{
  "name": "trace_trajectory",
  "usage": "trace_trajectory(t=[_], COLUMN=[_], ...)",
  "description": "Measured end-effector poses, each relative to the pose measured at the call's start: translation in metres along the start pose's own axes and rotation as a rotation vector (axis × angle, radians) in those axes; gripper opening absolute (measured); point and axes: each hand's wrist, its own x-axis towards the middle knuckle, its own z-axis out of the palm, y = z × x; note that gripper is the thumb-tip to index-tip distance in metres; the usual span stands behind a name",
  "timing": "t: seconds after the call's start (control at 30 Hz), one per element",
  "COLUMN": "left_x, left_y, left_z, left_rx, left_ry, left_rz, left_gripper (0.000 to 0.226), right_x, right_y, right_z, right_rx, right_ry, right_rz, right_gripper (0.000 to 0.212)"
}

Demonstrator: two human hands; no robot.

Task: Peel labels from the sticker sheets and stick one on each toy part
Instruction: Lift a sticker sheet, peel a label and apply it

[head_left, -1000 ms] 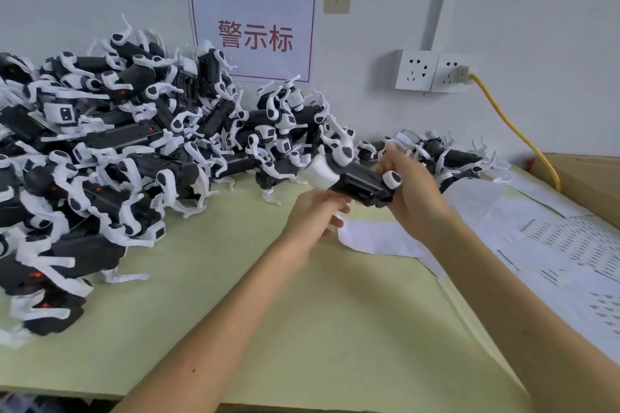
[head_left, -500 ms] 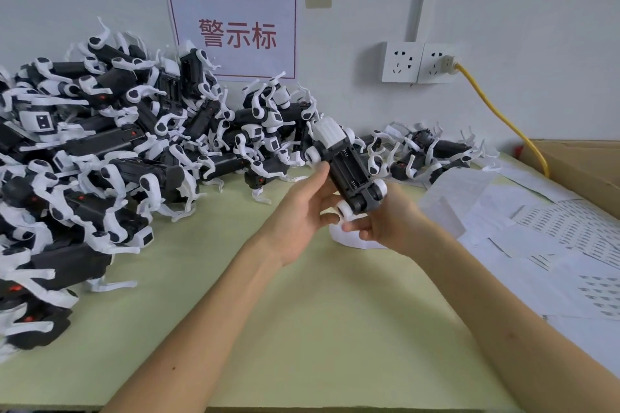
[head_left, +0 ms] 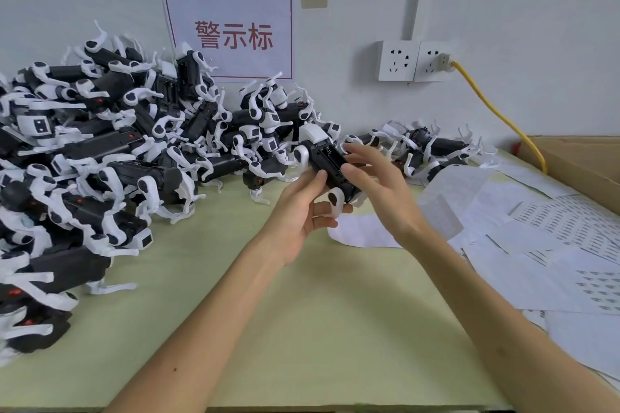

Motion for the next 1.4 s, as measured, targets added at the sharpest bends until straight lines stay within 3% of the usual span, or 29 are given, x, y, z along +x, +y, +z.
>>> trace_trajectory(t=[0.17, 0.4, 0.57, 0.83, 0.93, 1.03, 1.2, 1.3, 1.4], left_x=[-0.001, -0.005, -0.005, -0.003, -0.002, 0.0, 0.003, 0.003, 0.004], left_y=[0.0, -0.003, -0.005, -0.003, -0.003, -0.003, -0.003, -0.002, -0.003], left_z=[0.001, 0.007, 0.01, 0.004, 0.004, 0.002, -0.004, -0.004, -0.008], left_rx=[0.031, 0.317, 0.435, 0.373, 0.309, 0.152, -0.009, 0.063, 0.368], left_ry=[-0.013, -0.001, -0.045, -0.069, -0.065, 0.026, 0.111, 0.1, 0.159], left_rz=[0.009, 0.128, 0.194, 0.104, 0.086, 0.083, 0.045, -0.021, 0.081], left_gripper=[0.028, 0.029, 0.024, 0.021, 0.031, 0.031, 0.024, 0.022, 0.024], right_x=[-0.002, -0.002, -0.003, 0.0, -0.001, -0.004, -0.006, -0.004, 0.002], right_y=[0.004, 0.006, 0.002, 0.002, 0.004, 0.005, 0.009, 0.011, 0.012], right_z=[0.005, 0.008, 0.001, -0.009, -0.005, 0.006, 0.012, 0.008, 0.0], right_rx=[-0.001, -0.002, 0.259, 0.464, 0.314, 0.052, -0.196, -0.194, -0.182], right_ry=[-0.006, 0.112, 0.09, -0.014, 0.048, 0.037, 0.008, 0.068, 0.162], right_rz=[-0.003, 0.009, 0.077, 0.165, 0.059, -0.107, -0.129, -0.098, -0.059], right_gripper=[0.034, 0.007, 0.037, 0.013, 0.007, 0.031, 0.05, 0.043, 0.037])
